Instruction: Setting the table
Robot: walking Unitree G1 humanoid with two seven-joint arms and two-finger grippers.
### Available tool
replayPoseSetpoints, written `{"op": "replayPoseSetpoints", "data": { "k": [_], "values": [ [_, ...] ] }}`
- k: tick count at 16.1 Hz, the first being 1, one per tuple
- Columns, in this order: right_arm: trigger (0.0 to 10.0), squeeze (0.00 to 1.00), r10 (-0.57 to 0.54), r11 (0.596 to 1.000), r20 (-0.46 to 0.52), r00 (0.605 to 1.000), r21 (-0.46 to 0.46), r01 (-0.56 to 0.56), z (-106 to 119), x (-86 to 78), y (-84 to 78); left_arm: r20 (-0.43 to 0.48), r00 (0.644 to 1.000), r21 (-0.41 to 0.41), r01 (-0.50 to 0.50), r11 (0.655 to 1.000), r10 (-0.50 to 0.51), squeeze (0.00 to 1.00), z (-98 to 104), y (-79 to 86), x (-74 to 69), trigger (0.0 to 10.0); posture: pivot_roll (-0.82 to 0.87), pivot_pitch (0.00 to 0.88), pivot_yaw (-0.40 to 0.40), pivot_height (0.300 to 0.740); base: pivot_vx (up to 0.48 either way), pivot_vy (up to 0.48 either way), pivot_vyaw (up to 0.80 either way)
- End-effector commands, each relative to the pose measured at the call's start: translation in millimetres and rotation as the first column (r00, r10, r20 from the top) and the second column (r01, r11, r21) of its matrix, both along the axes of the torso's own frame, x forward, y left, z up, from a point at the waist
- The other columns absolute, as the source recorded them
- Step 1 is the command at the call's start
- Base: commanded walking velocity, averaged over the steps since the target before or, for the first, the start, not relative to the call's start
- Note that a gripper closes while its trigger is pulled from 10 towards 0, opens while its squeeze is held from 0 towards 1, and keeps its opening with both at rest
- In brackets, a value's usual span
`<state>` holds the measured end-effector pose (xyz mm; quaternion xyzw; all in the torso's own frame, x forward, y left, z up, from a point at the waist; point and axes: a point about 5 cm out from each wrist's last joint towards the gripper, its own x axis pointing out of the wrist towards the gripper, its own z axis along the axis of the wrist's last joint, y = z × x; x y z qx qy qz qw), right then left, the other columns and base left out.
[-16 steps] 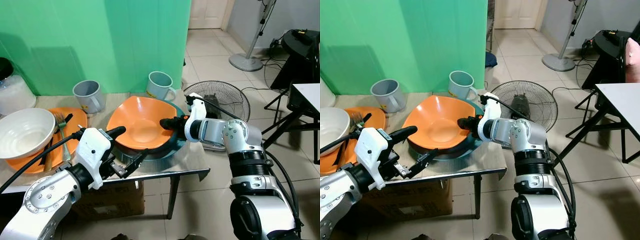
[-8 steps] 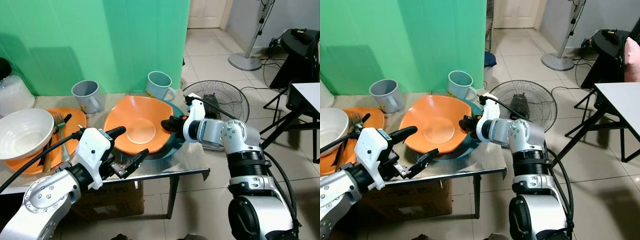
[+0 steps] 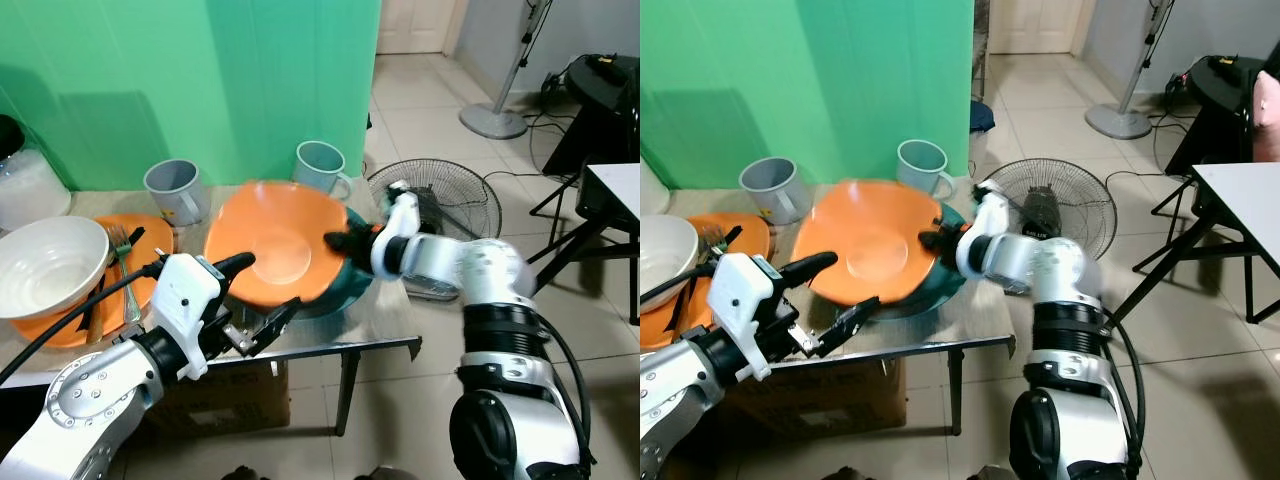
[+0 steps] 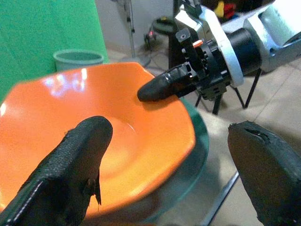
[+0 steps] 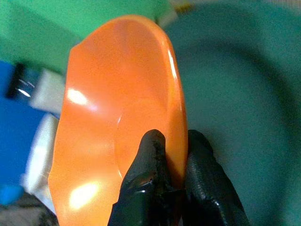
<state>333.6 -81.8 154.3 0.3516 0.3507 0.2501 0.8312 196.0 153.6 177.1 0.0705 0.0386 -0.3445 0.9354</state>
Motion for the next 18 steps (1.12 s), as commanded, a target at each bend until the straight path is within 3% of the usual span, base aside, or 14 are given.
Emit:
{"op": "replayPoseSetpoints", "data": {
  "k": [1, 4, 6, 7, 8, 10, 11, 15, 18],
  "values": [
    [0.0, 0.00, -0.014, 0.999, 0.045, 0.999, 0.050, 0.012, 14.5, 0.9, -5.0, 0.013, 1.000, -0.023, -0.006, 1.000, 0.006, 0.00, 5.9, -1.2, -2.0, 10.0, -0.03, 0.029, 0.016, 0.740, 0.000, 0.000, 0.00],
    [0.0, 0.00, -0.110, 0.990, 0.120, 0.987, 0.098, 0.098, 30.8, -0.9, -33.0, 0.035, 0.999, -0.107, -0.023, 0.994, 0.027, 0.00, 13.9, -8.8, -5.0, 10.0, -0.03, 0.023, 0.023, 0.740, 0.000, 0.000, 0.00],
    [0.0, 0.00, -0.192, 0.981, 0.258, 0.947, 0.082, 0.177, 47.4, -4.5, -56.8, 0.045, 0.996, -0.106, -0.071, 0.992, 0.076, 0.00, 12.9, -8.4, -6.4, 10.0, -0.04, 0.019, 0.023, 0.740, 0.000, 0.000, 0.00],
    [9.1, 0.00, -0.220, 0.976, 0.337, 0.915, 0.079, 0.205, 57.4, -9.5, -67.4, 0.044, 0.991, -0.114, -0.124, 0.986, 0.130, 0.00, 11.5, -6.8, -6.1, 10.0, -0.05, 0.014, 0.027, 0.740, 0.000, 0.000, 0.00],
    [10.0, 0.00, -0.233, 0.970, 0.409, 0.882, 0.034, 0.240, 63.2, -15.2, -76.7, 0.058, 0.978, -0.120, -0.193, 0.974, 0.201, 0.00, 11.0, -5.2, -4.1, 10.0, -0.05, 0.012, 0.029, 0.740, 0.000, 0.000, 0.00],
    [10.0, 0.00, -0.302, 0.942, 0.447, 0.842, 0.007, 0.335, 63.8, -19.9, -86.1, 0.074, 0.957, -0.145, -0.269, 0.952, 0.281, 0.00, 11.1, -4.6, -1.1, 10.0, -0.06, 0.006, 0.030, 0.740, 0.000, 0.000, -0.38],
    [10.0, 0.00, -0.365, 0.918, 0.429, 0.826, 0.020, 0.395, 60.9, -23.9, -95.0, 0.098, 0.941, -0.111, -0.314, 0.943, 0.324, 0.00, 9.1, -3.6, 1.6, 10.0, -0.06, 0.000, 0.030, 0.740, 0.000, 0.000, -0.76],
    [10.0, 0.00, -0.435, 0.867, 0.433, 0.789, -0.036, 0.498, 48.4, -35.2, -110.1, 0.122, 0.893, -0.098, -0.423, 0.901, 0.432, 0.00, 5.0, -0.4, 12.0, 10.0, -0.08, 0.000, 0.041, 0.740, 0.000, 0.000, -0.77],
    [10.0, 0.00, -0.520, 0.823, 0.382, 0.764, -0.016, 0.568, 39.6, -40.9, -123.3, 0.134, 0.858, -0.105, -0.486, 0.868, 0.496, 0.00, 4.4, 2.2, 17.5, 10.0, -0.09, 0.000, 0.042, 0.740, 0.000, 0.000, -0.77]
  ]
}}
